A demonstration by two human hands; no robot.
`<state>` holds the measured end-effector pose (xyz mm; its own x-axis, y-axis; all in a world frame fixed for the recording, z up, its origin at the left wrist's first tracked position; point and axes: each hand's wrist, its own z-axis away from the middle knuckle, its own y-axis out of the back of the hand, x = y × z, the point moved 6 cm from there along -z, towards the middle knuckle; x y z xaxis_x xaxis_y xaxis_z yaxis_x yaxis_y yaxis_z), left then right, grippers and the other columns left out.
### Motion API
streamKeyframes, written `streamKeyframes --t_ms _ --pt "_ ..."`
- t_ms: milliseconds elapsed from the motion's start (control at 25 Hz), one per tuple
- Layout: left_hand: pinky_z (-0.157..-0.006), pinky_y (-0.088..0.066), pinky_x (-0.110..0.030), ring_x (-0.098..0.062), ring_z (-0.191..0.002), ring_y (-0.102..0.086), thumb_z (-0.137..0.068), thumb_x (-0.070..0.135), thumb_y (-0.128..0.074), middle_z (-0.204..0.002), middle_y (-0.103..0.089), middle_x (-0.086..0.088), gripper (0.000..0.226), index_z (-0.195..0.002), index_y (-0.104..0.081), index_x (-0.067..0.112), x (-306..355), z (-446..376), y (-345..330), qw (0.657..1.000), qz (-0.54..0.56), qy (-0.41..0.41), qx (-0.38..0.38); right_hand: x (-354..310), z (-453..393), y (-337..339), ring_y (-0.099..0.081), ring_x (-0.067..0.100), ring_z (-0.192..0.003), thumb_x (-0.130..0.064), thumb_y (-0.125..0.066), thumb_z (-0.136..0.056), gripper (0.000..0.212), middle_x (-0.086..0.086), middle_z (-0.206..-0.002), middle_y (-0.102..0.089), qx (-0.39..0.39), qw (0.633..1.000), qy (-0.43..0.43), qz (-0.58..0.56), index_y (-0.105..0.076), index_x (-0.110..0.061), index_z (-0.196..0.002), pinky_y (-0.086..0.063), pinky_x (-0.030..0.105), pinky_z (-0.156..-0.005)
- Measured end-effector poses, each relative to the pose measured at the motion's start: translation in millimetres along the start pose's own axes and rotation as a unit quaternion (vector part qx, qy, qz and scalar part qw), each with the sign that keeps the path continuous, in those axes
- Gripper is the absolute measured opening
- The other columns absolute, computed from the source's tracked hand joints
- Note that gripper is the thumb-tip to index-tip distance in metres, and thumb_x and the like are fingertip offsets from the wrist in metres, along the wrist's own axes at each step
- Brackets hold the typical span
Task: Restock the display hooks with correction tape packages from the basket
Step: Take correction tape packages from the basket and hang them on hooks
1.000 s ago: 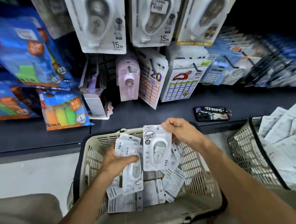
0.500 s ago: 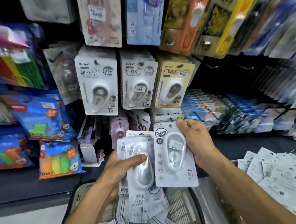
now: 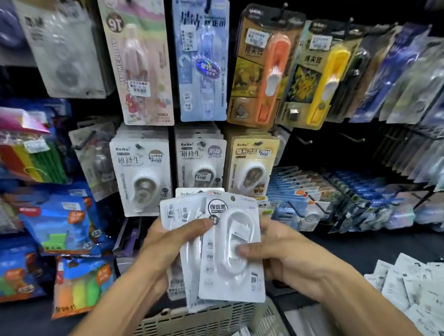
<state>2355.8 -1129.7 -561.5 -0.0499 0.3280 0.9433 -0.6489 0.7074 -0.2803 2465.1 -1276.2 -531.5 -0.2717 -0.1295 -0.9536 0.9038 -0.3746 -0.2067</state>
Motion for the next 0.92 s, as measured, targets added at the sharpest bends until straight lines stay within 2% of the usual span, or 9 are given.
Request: streamKeyframes --t_ms 80,160,320,480,640,720,800,880,920 --pt "-0.079 -0.060 -0.061 -0.040 -0.092 -0.076 -0.041 0.033 -0.094 -0.103 -0.079 -0.016 0.061 -0.099 -0.078 0.024 13 -4 -7 0.999 -0.008 0.004 -0.048 -5 5 14 -0.072 0.032 -0.106 -0.006 -0.086 -0.070 0.055 0.017 -0.117 -0.073 0.016 0.999 0.029 0.005 -0.068 -0.013 -0.121 -0.061 0.040 -0.084" --pt "-0.074 -0.063 -0.052 -0.038 -0.090 -0.077 -0.043 0.033 -0.093 -0.104 -0.079 -0.017 0.056 -0.096 -0.080 0.025 25 -10 -16 0.996 -0.015 -0.007 -0.082 -17 7 39 -0.075 0.032 -0.096 -0.011 -0.087 -0.068 0.058 0.020 -0.113 -0.074 0.095 0.992 0.080 -0.023 -0.063 -0.007 -0.121 -0.062 0.037 -0.074" --pt "-0.076 -0.062 -0.049 -0.035 -0.092 -0.077 -0.042 0.036 -0.090 -0.105 -0.079 -0.014 0.062 -0.101 -0.079 0.021 40 -23 -30 0.994 -0.018 -0.027 -0.106 -49 19 101 -0.076 0.026 -0.092 -0.025 -0.079 -0.077 0.044 0.012 -0.112 -0.076 0.255 0.952 0.169 -0.018 -0.066 -0.013 -0.118 -0.062 0.035 -0.067" --pt "-0.063 -0.063 -0.040 -0.033 -0.089 -0.078 -0.041 0.033 -0.090 -0.103 -0.079 -0.013 0.052 -0.092 -0.080 0.026 42 -28 -46 0.991 0.001 -0.049 -0.123 -61 22 142 -0.077 0.020 -0.086 -0.018 -0.072 -0.089 0.027 0.003 -0.105 -0.078 0.361 0.916 0.177 0.016 -0.069 -0.017 -0.115 -0.057 0.030 -0.063" --pt "-0.060 -0.061 -0.034 -0.030 -0.084 -0.078 -0.042 0.029 -0.089 -0.102 -0.079 -0.015 0.047 -0.089 -0.082 0.026 40 -29 -51 0.988 0.018 -0.064 -0.137 -68 30 155 -0.071 0.009 -0.056 -0.019 -0.073 -0.090 0.015 -0.002 -0.084 -0.079 0.436 0.874 0.213 0.028 -0.073 -0.017 -0.105 -0.045 0.018 -0.037" --pt "-0.061 -0.061 -0.033 -0.030 -0.084 -0.078 -0.045 0.027 -0.089 -0.102 -0.079 -0.016 0.045 -0.089 -0.082 0.024 41 -28 -51 0.987 0.027 -0.069 -0.143 -71 31 156 -0.063 0.005 -0.045 -0.024 -0.075 -0.090 0.017 -0.003 -0.075 -0.076 0.462 0.857 0.224 0.041 -0.072 -0.015 -0.104 -0.040 0.016 -0.033" --pt "-0.062 -0.061 -0.033 -0.030 -0.085 -0.078 -0.047 0.026 -0.088 -0.102 -0.079 -0.016 0.044 -0.090 -0.081 0.024 41 -25 -53 0.986 0.027 -0.072 -0.147 -69 25 155 -0.060 0.006 -0.048 -0.032 -0.076 -0.089 0.031 0.000 -0.085 -0.075 0.480 0.852 0.200 0.065 -0.064 -0.014 -0.111 -0.039 0.017 -0.034" --pt "-0.061 -0.061 -0.033 -0.028 -0.084 -0.079 -0.048 0.027 -0.089 -0.101 -0.080 -0.014 0.043 -0.090 -0.081 0.027 40 -22 -54 0.987 0.025 -0.074 -0.140 -56 20 154 -0.066 0.015 -0.065 -0.034 -0.077 -0.088 0.043 0.004 -0.110 -0.067 0.489 0.860 0.133 0.063 -0.053 -0.017 -0.119 -0.049 0.024 -0.043" --pt "-0.060 -0.061 -0.032 -0.027 -0.084 -0.079 -0.048 0.028 -0.089 -0.100 -0.080 -0.012 0.043 -0.091 -0.081 0.028 41 -22 -55 0.988 0.024 -0.077 -0.134 -50 20 148 -0.069 0.020 -0.078 -0.031 -0.076 -0.089 0.044 0.005 -0.119 -0.062 0.487 0.866 0.101 0.056 -0.049 -0.019 -0.122 -0.055 0.031 -0.053"
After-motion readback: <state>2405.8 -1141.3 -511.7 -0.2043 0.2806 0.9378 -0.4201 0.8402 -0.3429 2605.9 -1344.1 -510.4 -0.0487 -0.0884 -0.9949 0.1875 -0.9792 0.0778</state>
